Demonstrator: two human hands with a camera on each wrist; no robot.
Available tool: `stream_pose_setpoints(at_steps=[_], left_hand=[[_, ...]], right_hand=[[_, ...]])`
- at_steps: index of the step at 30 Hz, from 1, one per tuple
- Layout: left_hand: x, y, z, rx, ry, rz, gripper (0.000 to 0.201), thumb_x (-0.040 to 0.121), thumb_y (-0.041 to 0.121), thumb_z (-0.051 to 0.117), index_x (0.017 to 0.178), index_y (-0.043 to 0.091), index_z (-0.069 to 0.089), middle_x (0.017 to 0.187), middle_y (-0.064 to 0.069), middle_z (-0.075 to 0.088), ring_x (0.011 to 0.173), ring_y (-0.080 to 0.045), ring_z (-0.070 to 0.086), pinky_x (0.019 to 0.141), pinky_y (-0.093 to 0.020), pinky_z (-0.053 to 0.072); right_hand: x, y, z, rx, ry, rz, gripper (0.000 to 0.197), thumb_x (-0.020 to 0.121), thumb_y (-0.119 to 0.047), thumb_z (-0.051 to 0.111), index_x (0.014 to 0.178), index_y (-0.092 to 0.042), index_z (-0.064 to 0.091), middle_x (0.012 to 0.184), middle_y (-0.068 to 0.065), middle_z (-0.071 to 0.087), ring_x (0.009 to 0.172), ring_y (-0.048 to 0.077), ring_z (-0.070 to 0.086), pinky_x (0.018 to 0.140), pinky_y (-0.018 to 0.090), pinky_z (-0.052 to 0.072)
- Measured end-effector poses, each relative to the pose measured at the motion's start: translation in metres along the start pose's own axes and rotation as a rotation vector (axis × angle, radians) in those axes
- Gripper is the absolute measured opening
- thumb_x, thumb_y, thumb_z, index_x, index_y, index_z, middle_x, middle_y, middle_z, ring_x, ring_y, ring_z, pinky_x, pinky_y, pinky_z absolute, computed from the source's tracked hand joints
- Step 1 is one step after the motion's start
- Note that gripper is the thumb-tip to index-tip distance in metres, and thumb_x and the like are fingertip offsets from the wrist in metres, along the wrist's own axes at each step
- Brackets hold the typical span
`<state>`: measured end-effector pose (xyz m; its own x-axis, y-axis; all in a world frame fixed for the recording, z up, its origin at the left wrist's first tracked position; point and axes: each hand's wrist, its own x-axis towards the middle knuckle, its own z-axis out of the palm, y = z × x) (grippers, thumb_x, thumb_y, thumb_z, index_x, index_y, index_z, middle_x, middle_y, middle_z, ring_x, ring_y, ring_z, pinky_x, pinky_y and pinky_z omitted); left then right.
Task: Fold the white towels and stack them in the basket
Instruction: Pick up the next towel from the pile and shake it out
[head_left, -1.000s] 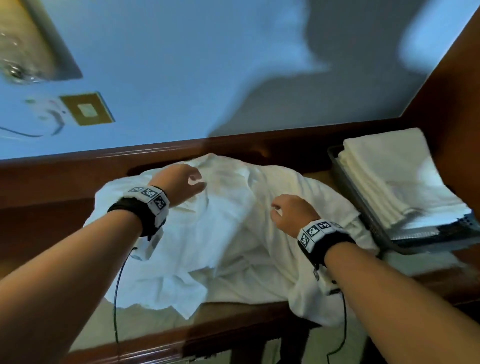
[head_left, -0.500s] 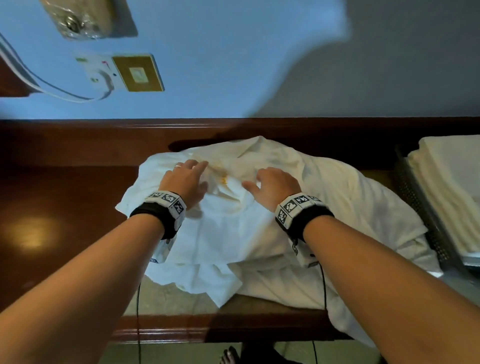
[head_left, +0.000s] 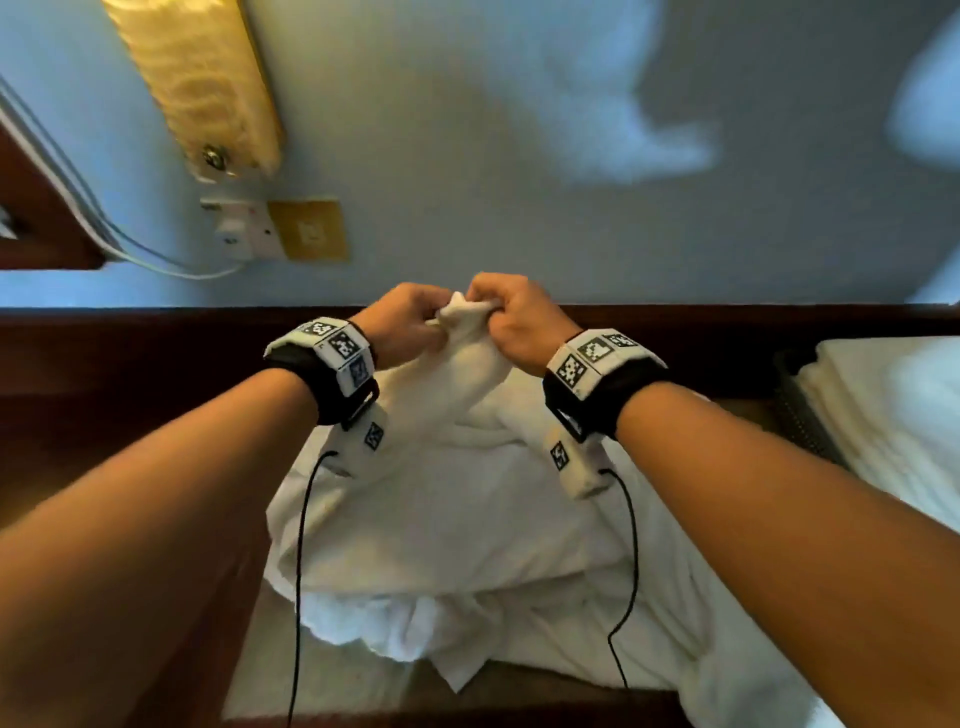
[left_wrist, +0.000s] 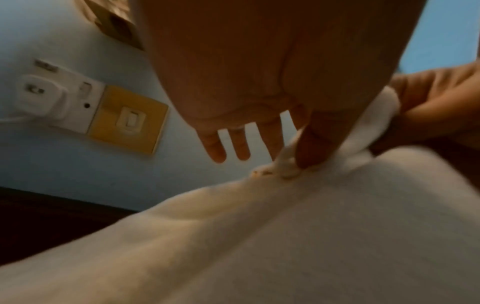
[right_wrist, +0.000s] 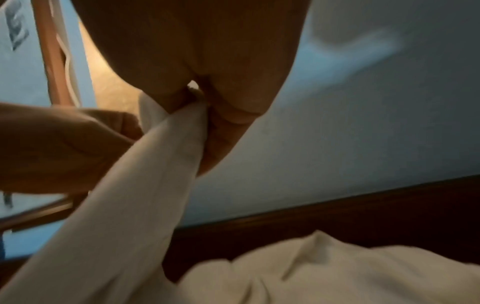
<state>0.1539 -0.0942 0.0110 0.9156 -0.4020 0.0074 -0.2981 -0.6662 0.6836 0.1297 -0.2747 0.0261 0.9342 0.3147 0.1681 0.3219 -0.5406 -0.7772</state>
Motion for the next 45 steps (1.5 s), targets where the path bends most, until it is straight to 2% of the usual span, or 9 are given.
stream_pose_setpoints(at_steps=[7, 15, 18, 23, 29, 34, 36, 39, 45], left_hand=[[-0.052, 0.019, -0.108, -0.077, 0.189, 0.141, 0.052, 0.067, 0.048, 0.07, 0.081, -0.002, 0.064, 0.07, -0.01, 0.052, 0.067, -0.015, 0.043, 0.061, -0.031, 0.035], [-0.151, 0.011, -0.244, 0.059, 0.335, 0.281, 0.032, 0.092, 0.015, 0.072, 0.078, -0.008, 0.054, 0.067, -0.01, 0.044, 0.059, -0.014, 0.033, 0.053, -0.021, 0.029], [-0.197, -0.006, -0.29, 0.093, 0.427, 0.263, 0.028, 0.091, 0.013, 0.071, 0.073, -0.003, 0.059, 0.052, 0.006, 0.049, 0.045, -0.006, 0.034, 0.048, -0.019, 0.029], [-0.272, -0.04, -0.351, 0.111, 0.549, 0.203, 0.029, 0.091, 0.02, 0.069, 0.07, 0.003, 0.06, 0.058, -0.006, 0.051, 0.043, -0.007, 0.038, 0.053, -0.028, 0.03], [-0.31, -0.084, -0.366, 0.303, 0.61, 0.03, 0.029, 0.086, 0.033, 0.075, 0.075, 0.014, 0.055, 0.067, -0.004, 0.057, 0.06, -0.023, 0.051, 0.055, -0.03, 0.035], [-0.317, -0.062, -0.304, -0.017, 0.174, 0.178, 0.062, 0.069, 0.054, 0.085, 0.119, 0.033, 0.055, 0.112, 0.009, 0.062, 0.1, -0.012, 0.061, 0.074, -0.023, 0.051], [-0.311, -0.06, -0.283, -0.095, 0.226, 0.258, 0.043, 0.078, 0.053, 0.075, 0.109, 0.024, 0.067, 0.099, 0.005, 0.07, 0.089, -0.014, 0.066, 0.079, -0.034, 0.053], [-0.315, -0.063, -0.282, -0.156, 0.364, 0.329, 0.036, 0.095, 0.035, 0.064, 0.082, 0.001, 0.064, 0.062, -0.002, 0.054, 0.053, -0.015, 0.047, 0.06, -0.032, 0.037], [-0.331, -0.067, -0.304, -0.211, 0.386, 0.341, 0.037, 0.098, 0.023, 0.063, 0.082, -0.011, 0.062, 0.065, -0.029, 0.055, 0.056, -0.018, 0.048, 0.059, -0.028, 0.034]], right_hand=[[0.007, -0.094, -0.026, -0.298, 0.089, -0.02, 0.008, 0.082, -0.021, 0.066, 0.08, -0.026, 0.06, 0.072, -0.006, 0.059, 0.073, 0.018, 0.056, 0.065, 0.026, 0.039], [0.005, -0.198, 0.02, -0.631, 0.186, -0.032, 0.019, 0.088, -0.035, 0.071, 0.08, -0.02, 0.062, 0.08, 0.003, 0.058, 0.08, 0.025, 0.054, 0.069, 0.029, 0.035], [-0.007, -0.218, 0.042, -0.597, 0.218, 0.016, 0.021, 0.09, -0.033, 0.07, 0.076, -0.018, 0.064, 0.078, 0.005, 0.058, 0.08, 0.024, 0.054, 0.068, 0.029, 0.032], [-0.031, -0.23, 0.065, -0.51, 0.31, 0.161, 0.033, 0.087, -0.027, 0.073, 0.059, -0.025, 0.057, 0.058, -0.006, 0.053, 0.071, 0.023, 0.055, 0.064, 0.029, 0.037], [-0.029, -0.305, 0.101, -0.412, 0.561, -0.082, 0.012, 0.086, -0.01, 0.064, 0.076, -0.015, 0.066, 0.074, 0.009, 0.067, 0.074, 0.029, 0.065, 0.065, 0.036, 0.051], [-0.013, -0.383, 0.149, -0.541, 0.409, -0.46, 0.02, 0.078, -0.004, 0.056, 0.089, -0.013, 0.071, 0.085, 0.008, 0.071, 0.077, 0.019, 0.063, 0.074, 0.033, 0.05], [-0.011, -0.398, 0.168, -0.712, 0.303, -0.401, 0.016, 0.081, -0.011, 0.063, 0.093, -0.021, 0.068, 0.088, 0.007, 0.071, 0.084, 0.027, 0.066, 0.077, 0.034, 0.052], [-0.023, -0.396, 0.173, -0.702, 0.34, -0.329, 0.016, 0.083, -0.022, 0.072, 0.098, -0.019, 0.068, 0.096, 0.01, 0.072, 0.09, 0.029, 0.066, 0.076, 0.03, 0.046], [-0.045, -0.325, 0.177, -0.177, 0.3, 0.002, 0.038, 0.084, -0.019, 0.076, 0.053, -0.017, 0.054, 0.051, -0.01, 0.042, 0.051, 0.009, 0.033, 0.056, 0.028, 0.03]])
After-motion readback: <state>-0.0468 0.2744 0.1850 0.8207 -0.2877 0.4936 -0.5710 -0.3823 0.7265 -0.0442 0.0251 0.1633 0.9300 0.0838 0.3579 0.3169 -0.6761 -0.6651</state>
